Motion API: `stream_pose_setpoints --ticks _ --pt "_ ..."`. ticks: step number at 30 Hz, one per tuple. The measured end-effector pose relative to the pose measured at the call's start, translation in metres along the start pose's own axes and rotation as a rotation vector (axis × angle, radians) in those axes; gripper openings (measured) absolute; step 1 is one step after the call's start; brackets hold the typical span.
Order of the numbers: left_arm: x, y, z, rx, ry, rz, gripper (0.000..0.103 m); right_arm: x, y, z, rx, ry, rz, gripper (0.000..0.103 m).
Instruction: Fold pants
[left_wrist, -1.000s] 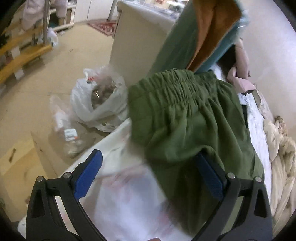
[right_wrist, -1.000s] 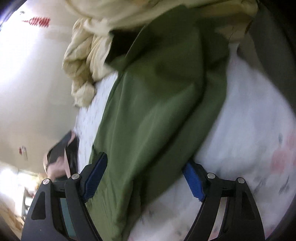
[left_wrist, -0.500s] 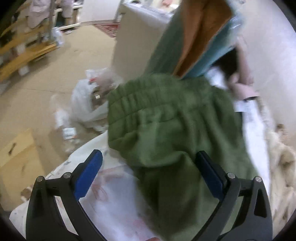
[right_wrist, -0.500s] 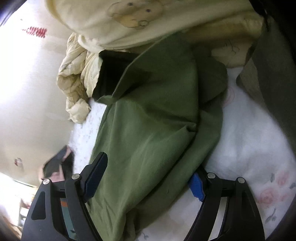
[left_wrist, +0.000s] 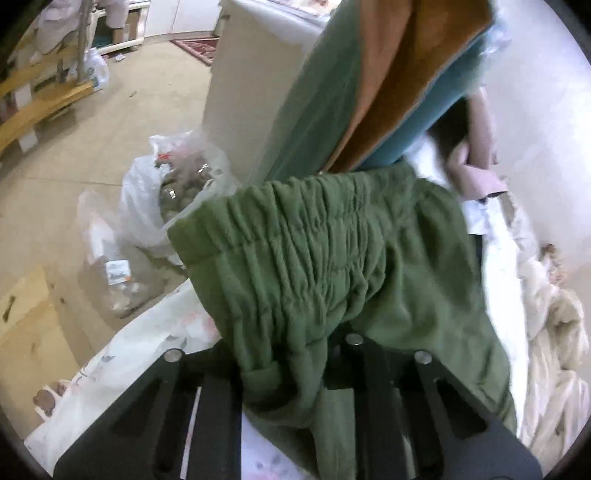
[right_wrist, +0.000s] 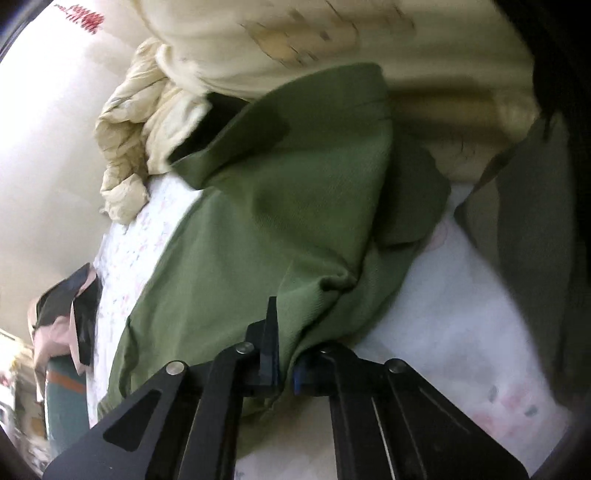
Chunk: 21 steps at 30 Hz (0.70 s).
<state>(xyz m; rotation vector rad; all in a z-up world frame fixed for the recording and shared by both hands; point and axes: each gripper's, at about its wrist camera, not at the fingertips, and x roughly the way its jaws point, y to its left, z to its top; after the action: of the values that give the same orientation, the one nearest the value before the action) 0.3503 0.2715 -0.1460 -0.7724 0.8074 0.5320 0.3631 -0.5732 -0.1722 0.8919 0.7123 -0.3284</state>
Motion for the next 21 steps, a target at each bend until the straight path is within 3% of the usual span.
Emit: stream_pose_setpoints --ticks 4,7,10,14,21 --pt "-0.036 -0.004 0.009 0.042 -0.029 -0.040 0.010 -0.030 0.012 -0.001 0.003 -0.021 0.024 0.003" --pt "-0.068 -0.004 0.011 0.105 -0.070 0.001 0.009 -0.053 0.014 -0.008 -0.012 -0.013 0.007 0.003" --pt "-0.096 0.018 0.019 0.069 -0.068 0.011 0.009 -0.079 0.004 -0.018 0.005 0.001 0.001 0.003" --pt "-0.135 0.064 0.023 0.052 -0.069 0.044 0.009 -0.114 -0.013 -0.047 0.002 0.034 -0.005 0.003" --pt "-0.183 0.171 0.009 -0.037 -0.029 0.144 0.009 -0.170 -0.050 -0.125 0.080 0.105 -0.039 0.003"
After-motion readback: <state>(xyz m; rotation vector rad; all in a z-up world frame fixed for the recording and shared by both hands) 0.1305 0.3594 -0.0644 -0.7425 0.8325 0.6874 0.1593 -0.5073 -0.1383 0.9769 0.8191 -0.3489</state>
